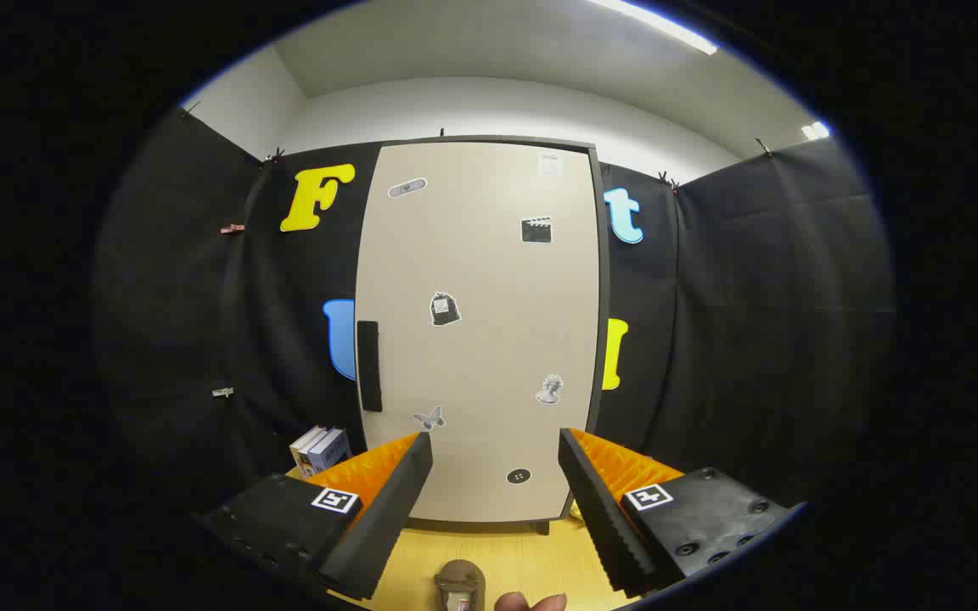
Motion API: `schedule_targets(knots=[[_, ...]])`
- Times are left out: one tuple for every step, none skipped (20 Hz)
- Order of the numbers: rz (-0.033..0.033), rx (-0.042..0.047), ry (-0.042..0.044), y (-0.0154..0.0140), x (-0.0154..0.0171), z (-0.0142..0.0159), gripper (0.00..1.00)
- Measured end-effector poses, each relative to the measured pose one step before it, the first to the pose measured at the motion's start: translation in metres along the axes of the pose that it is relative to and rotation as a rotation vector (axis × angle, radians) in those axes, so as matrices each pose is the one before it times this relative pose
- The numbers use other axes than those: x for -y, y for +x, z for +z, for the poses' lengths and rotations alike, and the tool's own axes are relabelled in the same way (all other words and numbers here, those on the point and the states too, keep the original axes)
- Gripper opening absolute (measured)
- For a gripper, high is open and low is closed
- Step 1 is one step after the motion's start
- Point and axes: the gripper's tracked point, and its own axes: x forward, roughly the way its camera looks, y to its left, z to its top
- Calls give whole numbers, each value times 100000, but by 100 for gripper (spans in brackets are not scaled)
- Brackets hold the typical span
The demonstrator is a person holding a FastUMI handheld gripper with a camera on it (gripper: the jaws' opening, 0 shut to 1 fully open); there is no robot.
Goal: Open the shoe cabinet door, grab the shoes and put them into the shoe cabinet, then close the shoe cabinet door.
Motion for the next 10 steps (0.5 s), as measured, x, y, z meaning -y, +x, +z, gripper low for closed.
schedule_targets(knots=[[-118,321,211,10,-1,65,98],[-427,351,-167,4,87,85,98],[-202,310,-482,39,37,85,98],[-161,151,-418,29,-10,59,97],[-142,-123,-281,73,33,-4,98],[41,-5,25,17,-105,-27,98],[115,-203,-117,-75,-160,-37,98],[15,-34,-425,-8,-123,-40,98],[-161,59,-605,-3,-19,3,98],[-33,90,-539,49,-47,80,98]])
